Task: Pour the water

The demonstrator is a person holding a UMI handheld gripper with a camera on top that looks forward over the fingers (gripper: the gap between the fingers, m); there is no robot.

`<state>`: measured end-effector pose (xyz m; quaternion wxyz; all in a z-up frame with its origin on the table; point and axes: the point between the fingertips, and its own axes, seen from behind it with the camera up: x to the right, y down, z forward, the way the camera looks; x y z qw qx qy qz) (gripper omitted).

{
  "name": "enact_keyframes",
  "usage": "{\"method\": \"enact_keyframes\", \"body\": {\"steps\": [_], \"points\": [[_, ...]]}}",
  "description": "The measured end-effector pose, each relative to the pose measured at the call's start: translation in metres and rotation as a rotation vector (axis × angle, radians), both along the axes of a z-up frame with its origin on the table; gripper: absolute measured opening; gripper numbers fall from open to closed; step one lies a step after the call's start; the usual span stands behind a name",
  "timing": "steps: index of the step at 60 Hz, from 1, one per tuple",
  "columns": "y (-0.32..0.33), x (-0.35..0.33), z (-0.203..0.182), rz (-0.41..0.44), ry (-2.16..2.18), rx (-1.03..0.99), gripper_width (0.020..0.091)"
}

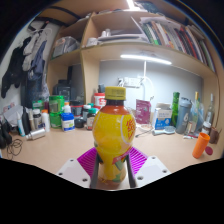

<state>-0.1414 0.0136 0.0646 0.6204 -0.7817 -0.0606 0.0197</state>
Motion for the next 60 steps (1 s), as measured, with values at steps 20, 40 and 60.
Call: {"method": "enact_keyframes", "body": {"steps": [20,40,60], "points": [[0.013,-0.002,-0.008,0.051,0.119,-0.138,0.0279],[0.059,0.141,0.130,-0.104,0.963,-0.099,0.0278],[0.066,0.249,0.124,-0.209,2.090,-0.208,0.0279]]}}
